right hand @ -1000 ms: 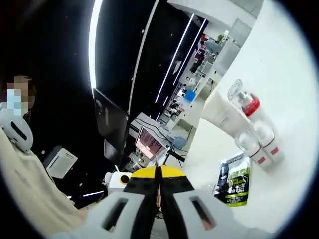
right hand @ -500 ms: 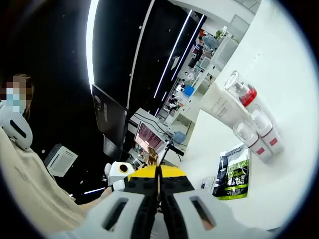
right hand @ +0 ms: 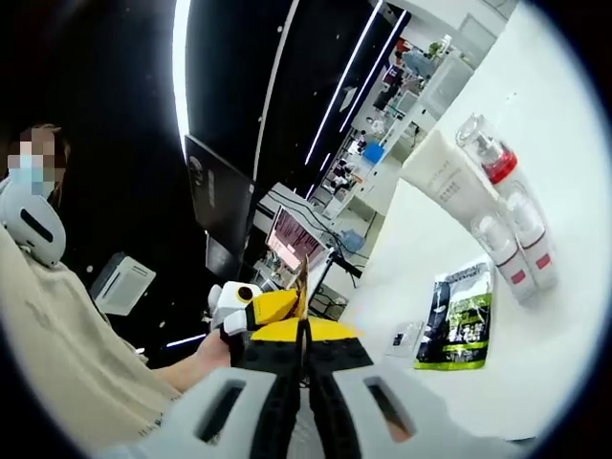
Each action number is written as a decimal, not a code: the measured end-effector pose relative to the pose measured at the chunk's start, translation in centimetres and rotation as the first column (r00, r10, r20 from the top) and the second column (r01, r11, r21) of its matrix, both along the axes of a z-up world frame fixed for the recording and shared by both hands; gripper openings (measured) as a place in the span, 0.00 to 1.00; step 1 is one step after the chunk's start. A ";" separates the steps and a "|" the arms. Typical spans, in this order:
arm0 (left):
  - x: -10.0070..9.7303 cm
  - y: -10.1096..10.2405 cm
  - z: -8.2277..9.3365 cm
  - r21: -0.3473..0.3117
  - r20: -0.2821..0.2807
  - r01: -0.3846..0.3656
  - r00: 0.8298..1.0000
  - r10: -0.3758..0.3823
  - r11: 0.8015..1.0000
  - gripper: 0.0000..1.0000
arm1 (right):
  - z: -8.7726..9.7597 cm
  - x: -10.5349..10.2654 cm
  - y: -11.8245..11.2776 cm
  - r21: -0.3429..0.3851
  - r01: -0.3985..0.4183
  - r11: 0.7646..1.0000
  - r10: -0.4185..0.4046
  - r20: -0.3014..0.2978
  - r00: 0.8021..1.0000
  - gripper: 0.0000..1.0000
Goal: Arrange the skincare products in the storage area until every visible bottle or jar stands upright without overlapping.
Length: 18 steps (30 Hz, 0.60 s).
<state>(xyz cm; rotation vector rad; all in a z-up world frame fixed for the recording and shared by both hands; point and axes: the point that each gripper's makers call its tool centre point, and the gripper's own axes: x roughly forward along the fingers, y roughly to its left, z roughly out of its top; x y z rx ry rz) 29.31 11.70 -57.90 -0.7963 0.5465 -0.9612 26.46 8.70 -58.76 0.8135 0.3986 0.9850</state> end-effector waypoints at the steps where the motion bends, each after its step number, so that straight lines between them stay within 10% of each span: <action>1: 0.0 0.0 0.0 -0.004 -0.005 0.001 1.000 -0.001 1.000 0.00 | 0.1 0.0 -0.1 -0.001 0.002 1.000 -0.002 0.007 1.000 0.02; 18: -2.2 -1.9 -1.0 0.049 -0.020 0.129 0.992 -0.128 0.990 0.00 | -0.3 1.4 -2.4 -0.036 0.048 0.998 -0.047 0.023 0.999 0.09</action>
